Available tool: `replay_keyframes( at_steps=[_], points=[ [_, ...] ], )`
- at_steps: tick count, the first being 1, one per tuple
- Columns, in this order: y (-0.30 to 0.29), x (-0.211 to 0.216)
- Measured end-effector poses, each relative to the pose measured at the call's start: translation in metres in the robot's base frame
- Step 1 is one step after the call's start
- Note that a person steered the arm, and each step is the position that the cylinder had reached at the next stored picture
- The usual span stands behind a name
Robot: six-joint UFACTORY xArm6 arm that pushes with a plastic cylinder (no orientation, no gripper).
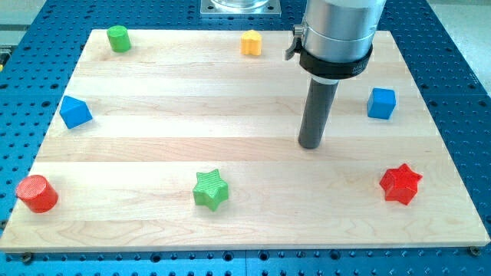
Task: Move the hexagon to the bottom left of the yellow heart
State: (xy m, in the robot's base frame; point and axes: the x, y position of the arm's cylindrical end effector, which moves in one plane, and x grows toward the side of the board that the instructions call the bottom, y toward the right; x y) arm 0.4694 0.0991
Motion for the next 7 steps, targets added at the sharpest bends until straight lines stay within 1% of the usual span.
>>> replay_keyframes(
  at_steps=[3,4,6,7],
  points=[
    [-0.001,-0.002],
    [-0.001,-0.019],
    [-0.001,-0.032],
    [-0.001,-0.054]
  ],
)
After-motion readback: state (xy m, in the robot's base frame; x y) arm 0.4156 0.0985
